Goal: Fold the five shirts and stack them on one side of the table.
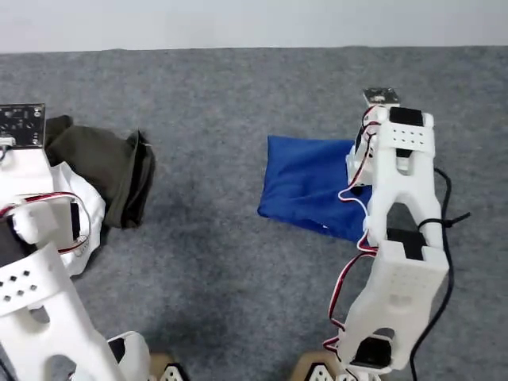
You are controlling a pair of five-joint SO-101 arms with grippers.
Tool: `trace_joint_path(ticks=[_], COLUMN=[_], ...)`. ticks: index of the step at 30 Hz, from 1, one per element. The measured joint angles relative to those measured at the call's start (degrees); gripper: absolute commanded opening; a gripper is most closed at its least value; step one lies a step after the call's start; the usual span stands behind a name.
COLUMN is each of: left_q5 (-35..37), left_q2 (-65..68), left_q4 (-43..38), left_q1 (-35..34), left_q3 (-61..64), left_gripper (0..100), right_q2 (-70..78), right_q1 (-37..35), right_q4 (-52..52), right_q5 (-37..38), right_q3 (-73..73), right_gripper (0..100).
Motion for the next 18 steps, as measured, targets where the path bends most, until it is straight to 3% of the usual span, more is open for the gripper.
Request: trace_joint_path(ticks=[6, 13, 18], left_q5=[0.0, 0.0, 0.0], left_q2=[0.0, 0.0, 0.0], left_q4=[0.0, 0.0, 0.0], left_q1=[0.0, 0.0, 0.0], left_q3=[0.0, 0.0, 0.0], left_gripper=[1, 1, 1], right_q2=[2.8, 6.3, 6.4], right_q1=[-1.0, -0.6, -0.6], right_q4=[-0.1, -0.8, -0.5], right_q5=[-0.2, -0.2, -0.2], right_q3=[0.0, -0.1, -1.8], right_gripper=[12.5, 10.5, 2.0])
